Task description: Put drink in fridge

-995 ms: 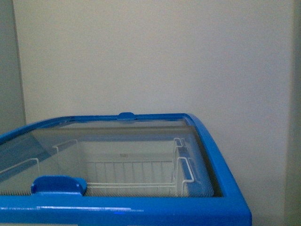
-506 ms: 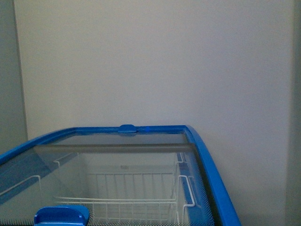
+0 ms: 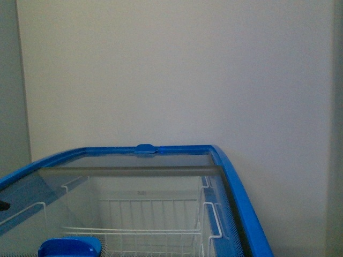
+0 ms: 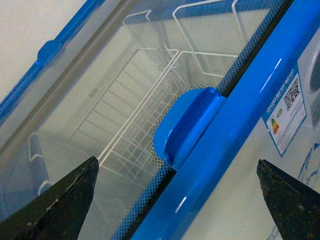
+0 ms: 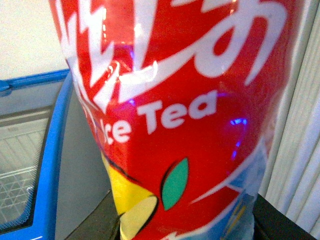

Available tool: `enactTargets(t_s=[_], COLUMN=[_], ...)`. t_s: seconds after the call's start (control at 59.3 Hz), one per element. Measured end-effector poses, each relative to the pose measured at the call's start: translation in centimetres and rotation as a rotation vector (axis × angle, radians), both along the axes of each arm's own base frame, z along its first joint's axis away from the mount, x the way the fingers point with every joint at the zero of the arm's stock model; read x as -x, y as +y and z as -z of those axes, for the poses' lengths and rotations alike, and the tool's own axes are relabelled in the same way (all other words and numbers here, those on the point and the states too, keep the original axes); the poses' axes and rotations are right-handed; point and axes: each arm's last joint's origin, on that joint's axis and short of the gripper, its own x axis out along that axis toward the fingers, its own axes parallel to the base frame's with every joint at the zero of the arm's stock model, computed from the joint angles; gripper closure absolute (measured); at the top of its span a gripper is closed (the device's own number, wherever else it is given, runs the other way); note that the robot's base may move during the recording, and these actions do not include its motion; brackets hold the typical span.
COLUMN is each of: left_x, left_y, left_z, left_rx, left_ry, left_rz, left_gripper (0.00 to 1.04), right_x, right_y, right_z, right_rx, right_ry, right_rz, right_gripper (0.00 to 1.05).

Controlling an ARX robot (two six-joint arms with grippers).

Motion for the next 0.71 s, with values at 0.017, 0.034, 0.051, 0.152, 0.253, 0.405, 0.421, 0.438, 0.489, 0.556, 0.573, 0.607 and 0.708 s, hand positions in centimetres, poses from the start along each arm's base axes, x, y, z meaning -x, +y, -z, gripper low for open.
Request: enactTargets(t_s=[0.017,0.034,0.051,0.152,0.253,0.405,0.421,0.438,0.489,0.556,0.573,0.607,0.708], left_x=[-0.1,-0.4,-0.5,-1.6,-2.9,-5.7,-6.0,-6.2,-7.2,-8.8,-9.3,-10.3,-13.9], left_y=[0.0,-0.1,-0.1,-0.4,-0.8,-1.6,-1.6,-1.7,-2.0,-2.4,-2.5,-2.7,-3.5], left_z=[0.0,0.0,0.0,0.4,0.8,1.3,1.2,1.2,1.0,1.0,1.0,0.8,-0.3], left_rx=[-0.005,-0.012,-0.014,-0.043,-0.063,-0.091,-0.092,-0.092,-0.105,-0.095,-0.095,-0.095,-0.112], left_ry=[-0.002,-0.006,-0.005,-0.006,-0.005,-0.034,-0.038,-0.042,-0.057,-0.061,-0.063,-0.072,-0.12], left_rz=[0.003,0.01,0.012,0.033,0.036,0.047,0.049,0.051,0.046,0.081,0.085,0.091,0.084], left_gripper=[0.08,0.08,0.08,0.08,0.08,0.08,0.08,0.08,0.08,0.08,0.08,0.08,0.08], right_x=[0.0,0.0,0.0,0.0,0.0,0.0,0.0,0.0,0.0,0.0,0.0,0.0,0.0], right_y=[0.0,0.0,0.0,0.0,0.0,0.0,0.0,0.0,0.0,0.0,0.0,0.0,0.0], right_z=[0.0,0.0,0.0,0.0,0.0,0.0,0.0,0.0,0.0,0.0,0.0,0.0,0.0], right_rx=[0.0,0.0,0.0,0.0,0.0,0.0,0.0,0.0,0.0,0.0,0.0,0.0,0.0], right_ry=[0.0,0.0,0.0,0.0,0.0,0.0,0.0,0.0,0.0,0.0,0.0,0.0,0.0], right_rz=[0.0,0.0,0.0,0.0,0.0,0.0,0.0,0.0,0.0,0.0,0.001,0.001,-0.003], right_gripper=[0.65,0.65,0.65,0.65,0.65,0.65,0.65,0.65,0.65,0.65,0.65,0.65,0.65])
